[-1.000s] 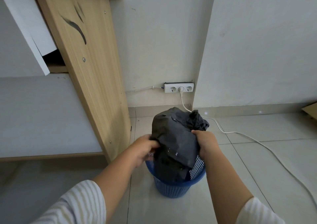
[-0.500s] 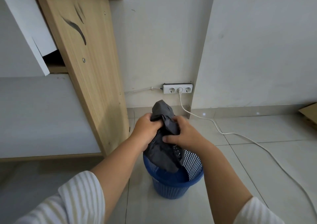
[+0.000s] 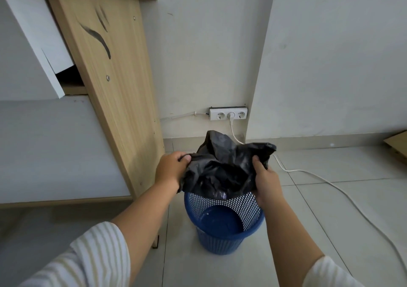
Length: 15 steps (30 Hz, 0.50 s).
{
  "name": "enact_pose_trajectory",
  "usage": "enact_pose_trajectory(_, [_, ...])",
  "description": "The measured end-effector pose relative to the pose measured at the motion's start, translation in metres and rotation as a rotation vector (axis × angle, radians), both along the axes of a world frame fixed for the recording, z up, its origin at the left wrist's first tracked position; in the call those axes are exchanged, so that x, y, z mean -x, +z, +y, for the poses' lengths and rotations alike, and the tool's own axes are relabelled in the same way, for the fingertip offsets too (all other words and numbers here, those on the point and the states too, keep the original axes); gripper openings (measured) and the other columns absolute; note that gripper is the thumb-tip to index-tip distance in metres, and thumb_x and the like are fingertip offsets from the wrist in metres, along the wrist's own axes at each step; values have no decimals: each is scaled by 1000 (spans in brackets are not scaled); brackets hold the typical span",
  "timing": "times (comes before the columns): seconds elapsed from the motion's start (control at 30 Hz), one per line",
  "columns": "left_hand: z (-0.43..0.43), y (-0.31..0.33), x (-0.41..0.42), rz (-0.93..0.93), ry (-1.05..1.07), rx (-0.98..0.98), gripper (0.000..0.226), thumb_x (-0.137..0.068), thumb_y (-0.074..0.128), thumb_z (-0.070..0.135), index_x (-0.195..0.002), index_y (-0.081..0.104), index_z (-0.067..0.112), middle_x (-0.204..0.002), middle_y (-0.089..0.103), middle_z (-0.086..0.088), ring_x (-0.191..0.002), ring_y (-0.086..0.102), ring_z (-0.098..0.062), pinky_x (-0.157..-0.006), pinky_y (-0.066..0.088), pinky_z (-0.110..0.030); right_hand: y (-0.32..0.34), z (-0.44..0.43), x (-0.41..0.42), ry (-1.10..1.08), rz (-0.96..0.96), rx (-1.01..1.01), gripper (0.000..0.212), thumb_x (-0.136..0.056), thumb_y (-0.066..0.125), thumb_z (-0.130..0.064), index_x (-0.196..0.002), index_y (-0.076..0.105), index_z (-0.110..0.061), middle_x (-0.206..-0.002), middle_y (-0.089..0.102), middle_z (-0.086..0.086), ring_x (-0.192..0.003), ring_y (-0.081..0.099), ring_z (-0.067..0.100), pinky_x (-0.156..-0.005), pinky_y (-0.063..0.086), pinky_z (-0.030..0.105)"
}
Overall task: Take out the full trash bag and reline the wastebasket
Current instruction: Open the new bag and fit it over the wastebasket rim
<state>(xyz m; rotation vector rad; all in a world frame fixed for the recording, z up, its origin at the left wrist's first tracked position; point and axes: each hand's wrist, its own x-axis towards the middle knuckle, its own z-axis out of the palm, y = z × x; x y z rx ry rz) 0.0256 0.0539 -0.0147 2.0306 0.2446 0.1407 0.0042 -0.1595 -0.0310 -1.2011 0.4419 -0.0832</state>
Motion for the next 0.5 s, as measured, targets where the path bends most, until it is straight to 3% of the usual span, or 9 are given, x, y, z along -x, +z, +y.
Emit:
enact_pose_trajectory(0.07, [6,4,-2,-14,97,40,12,-89,59,23,-90,71,20,-99,71,-9,-94,64,-31,-87,53,-43,-11,-8,3,-37,20,223,25,-88,60,-44,-87,68,-20,-94,71,4,-91,66,26,-87,54,41])
enact_pose_trajectory(0.13, [10,12,-2,-40,192,136,11,-91,56,26,-92,67,23,-99,69,-4,-94,63,-29,-84,53,-42,-20,-18,5,-23,90,559,37,-87,56,-51,-80,66,-16,-82,68,6,-83,62,27,-75,50,37])
enact_pose_trajectory(0.23, [11,23,-5,-79,292,165,15,-99,46,25,-103,59,18,-97,60,0,-89,56,-21,-75,40,-30,-34,-24,7,106,139,1127,39,-93,52,-41,-86,64,-5,-75,57,9,-75,54,29,-61,34,31])
enact_pose_trajectory(0.37, [7,45,-5,-170,402,377,17,-101,40,24,-111,53,16,-101,55,-1,-92,52,-19,-80,41,-32,-49,-20,11,88,76,1472,19,-89,50,-16,-97,62,-4,-84,55,10,-86,53,32,-67,29,30])
enact_pose_trajectory(0.5, [1,54,-2,-181,243,486,15,-94,46,6,-100,51,18,-102,59,-6,-93,57,-23,-82,50,-39,-42,-12,14,227,153,1749,45,-86,43,-12,-126,54,-28,-106,58,4,-103,51,27,-83,34,34])
